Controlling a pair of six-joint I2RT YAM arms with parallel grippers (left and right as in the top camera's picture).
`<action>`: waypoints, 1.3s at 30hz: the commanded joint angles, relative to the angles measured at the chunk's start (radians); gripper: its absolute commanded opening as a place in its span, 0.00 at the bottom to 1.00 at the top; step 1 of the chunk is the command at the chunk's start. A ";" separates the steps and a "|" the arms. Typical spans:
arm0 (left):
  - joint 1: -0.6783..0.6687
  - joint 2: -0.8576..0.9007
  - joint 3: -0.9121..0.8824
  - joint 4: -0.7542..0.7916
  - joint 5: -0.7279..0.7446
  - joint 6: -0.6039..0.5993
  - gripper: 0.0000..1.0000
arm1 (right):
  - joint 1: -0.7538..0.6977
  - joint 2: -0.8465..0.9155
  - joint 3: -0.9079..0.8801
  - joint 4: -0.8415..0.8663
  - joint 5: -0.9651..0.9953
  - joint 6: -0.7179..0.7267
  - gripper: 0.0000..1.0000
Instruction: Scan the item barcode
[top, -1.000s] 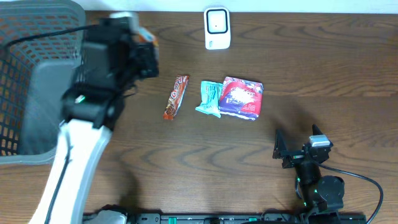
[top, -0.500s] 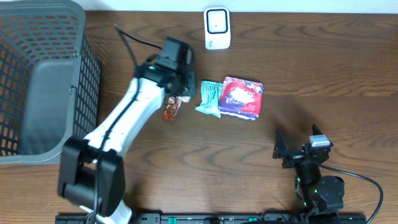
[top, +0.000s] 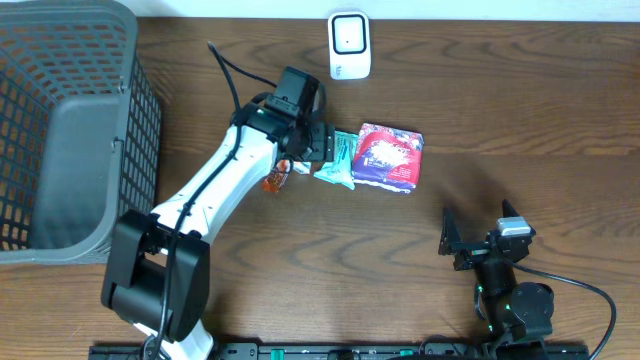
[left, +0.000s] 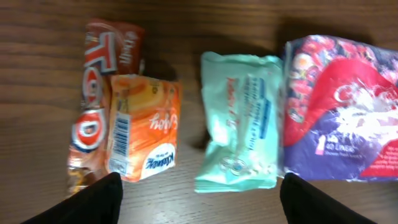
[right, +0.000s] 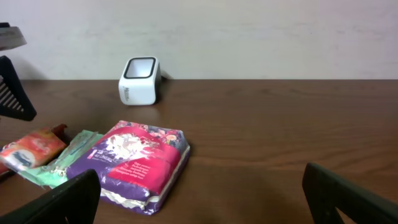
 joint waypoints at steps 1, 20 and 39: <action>0.048 -0.057 0.004 -0.009 -0.010 0.010 0.82 | 0.002 -0.002 -0.003 -0.003 -0.002 -0.005 0.99; 0.264 -0.398 0.003 -0.343 -0.059 0.010 0.84 | 0.002 -0.002 -0.003 -0.003 -0.002 -0.005 0.99; 0.259 -0.391 0.002 -0.567 -0.056 -0.016 0.98 | 0.002 -0.002 -0.003 -0.003 -0.002 -0.005 0.99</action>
